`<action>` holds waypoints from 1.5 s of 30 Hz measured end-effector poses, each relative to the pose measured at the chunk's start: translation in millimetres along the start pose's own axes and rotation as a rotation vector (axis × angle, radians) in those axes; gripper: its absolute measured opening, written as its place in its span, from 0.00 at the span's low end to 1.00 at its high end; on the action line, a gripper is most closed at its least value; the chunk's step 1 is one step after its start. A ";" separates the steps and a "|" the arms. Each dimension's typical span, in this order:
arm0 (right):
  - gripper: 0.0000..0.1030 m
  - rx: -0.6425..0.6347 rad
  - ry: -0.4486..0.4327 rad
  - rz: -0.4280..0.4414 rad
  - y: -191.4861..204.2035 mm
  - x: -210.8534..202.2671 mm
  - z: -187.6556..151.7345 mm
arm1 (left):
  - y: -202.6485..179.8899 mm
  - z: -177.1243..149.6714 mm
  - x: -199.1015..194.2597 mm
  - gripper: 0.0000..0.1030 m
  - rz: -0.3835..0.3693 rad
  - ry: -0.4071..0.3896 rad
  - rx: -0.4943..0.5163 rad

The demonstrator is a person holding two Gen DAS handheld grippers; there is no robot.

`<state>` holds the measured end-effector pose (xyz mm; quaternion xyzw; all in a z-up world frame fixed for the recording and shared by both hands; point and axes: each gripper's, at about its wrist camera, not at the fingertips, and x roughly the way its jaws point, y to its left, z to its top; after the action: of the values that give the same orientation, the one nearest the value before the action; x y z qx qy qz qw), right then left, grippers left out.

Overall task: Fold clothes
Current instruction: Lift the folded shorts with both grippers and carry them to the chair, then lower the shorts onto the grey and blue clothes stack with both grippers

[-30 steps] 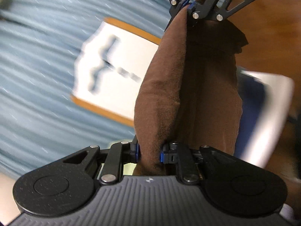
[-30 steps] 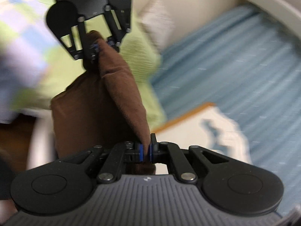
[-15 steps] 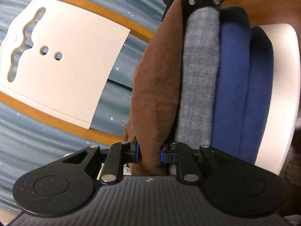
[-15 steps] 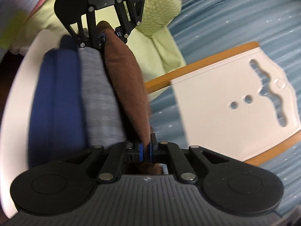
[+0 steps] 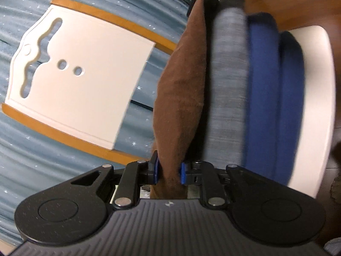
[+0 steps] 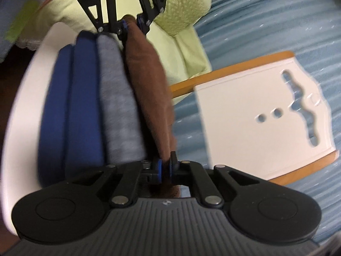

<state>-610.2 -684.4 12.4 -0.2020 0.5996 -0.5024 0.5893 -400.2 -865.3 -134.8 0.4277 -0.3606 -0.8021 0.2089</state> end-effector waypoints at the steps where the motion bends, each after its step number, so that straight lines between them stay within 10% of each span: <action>1: 0.03 0.009 -0.005 -0.007 -3.4 -2.9 3.4 | -1.9 -0.7 -5.4 0.21 -0.001 -0.006 -0.006; 20: 0.03 0.012 -0.009 0.029 36.7 -19.8 -15.1 | -66.7 18.4 -12.3 0.20 0.034 0.004 0.031; 45: 0.07 0.026 0.015 -0.025 40.2 -20.5 -14.8 | -60.3 7.0 -25.1 0.29 0.042 -0.028 -0.070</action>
<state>-605.1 -645.3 -14.0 -0.1979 0.5946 -0.5191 0.5812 -394.0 -807.0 -164.5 0.4014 -0.3442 -0.8155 0.2353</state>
